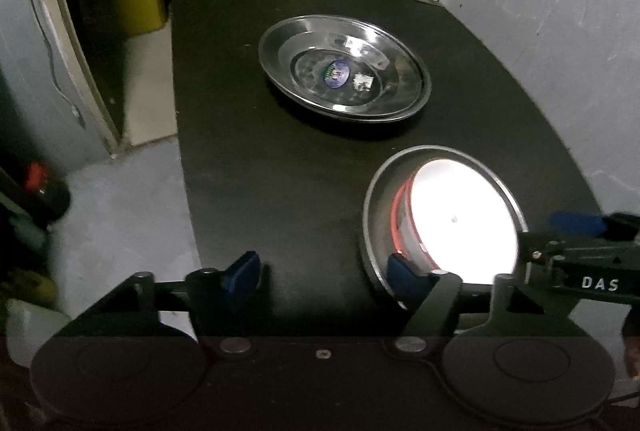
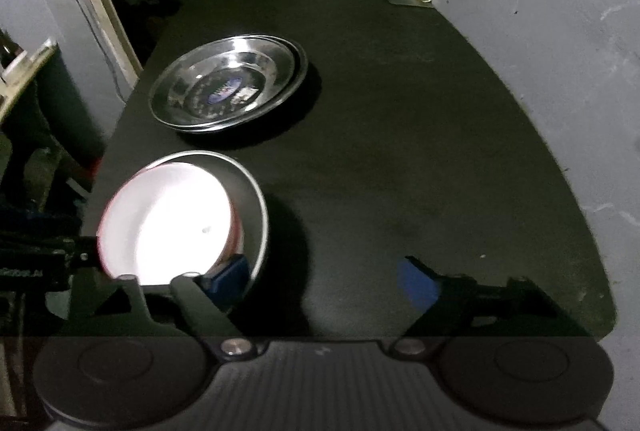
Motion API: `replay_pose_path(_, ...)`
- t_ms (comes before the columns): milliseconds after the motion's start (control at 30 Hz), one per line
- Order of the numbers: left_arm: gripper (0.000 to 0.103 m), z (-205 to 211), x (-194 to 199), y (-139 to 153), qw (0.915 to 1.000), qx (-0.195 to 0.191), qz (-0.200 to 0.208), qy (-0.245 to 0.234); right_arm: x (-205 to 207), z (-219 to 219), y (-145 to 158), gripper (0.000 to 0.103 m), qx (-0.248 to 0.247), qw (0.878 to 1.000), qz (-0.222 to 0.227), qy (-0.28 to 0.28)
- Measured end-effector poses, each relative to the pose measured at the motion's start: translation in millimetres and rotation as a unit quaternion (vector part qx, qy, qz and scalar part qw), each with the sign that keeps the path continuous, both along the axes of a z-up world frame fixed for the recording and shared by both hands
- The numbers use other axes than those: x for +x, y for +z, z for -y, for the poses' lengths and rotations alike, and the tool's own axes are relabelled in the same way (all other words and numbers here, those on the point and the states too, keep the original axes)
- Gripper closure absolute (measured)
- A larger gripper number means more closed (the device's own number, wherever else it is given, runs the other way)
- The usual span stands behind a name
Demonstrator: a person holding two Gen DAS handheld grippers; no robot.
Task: Organize plates and bowls
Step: 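Move both grippers to the steel bowl rim and close them on it, then lift the steel bowl with nested white bowls and carry it over the steel plates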
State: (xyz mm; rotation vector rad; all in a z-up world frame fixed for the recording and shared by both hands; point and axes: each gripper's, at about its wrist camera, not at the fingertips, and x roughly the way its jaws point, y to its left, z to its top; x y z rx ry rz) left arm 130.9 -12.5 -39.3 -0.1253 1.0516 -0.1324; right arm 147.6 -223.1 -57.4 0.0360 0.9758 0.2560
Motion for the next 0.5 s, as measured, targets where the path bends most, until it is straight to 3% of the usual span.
replay_pose_path(167, 0.063, 3.6, -0.7, 2.4, 0.9995, -0.027, 0.005, -0.019, -2.6, -1.7, 3.1, 0.044, 0.022, 1.0, 0.004, 0.022)
replay_pose_path(300, 0.076, 7.5, -2.2, 3.8, 0.9988, -0.037, 0.007, -0.03, -4.4, -5.5, 5.3, 0.061, 0.031, 0.999, 0.008, 0.041)
replay_pose_path(367, 0.087, 8.8, -2.7, 4.2, 0.9982, -0.045, 0.008, -0.038, -5.5, -6.9, 5.5, 0.069, 0.036, 0.998, 0.008, 0.049)
replay_pose_path(500, 0.087, 9.8, -3.0, 4.5, 0.9981, -0.044, 0.009, -0.042, -7.4, -11.2, 6.7, 0.086, 0.041, 0.997, 0.011, 0.068)
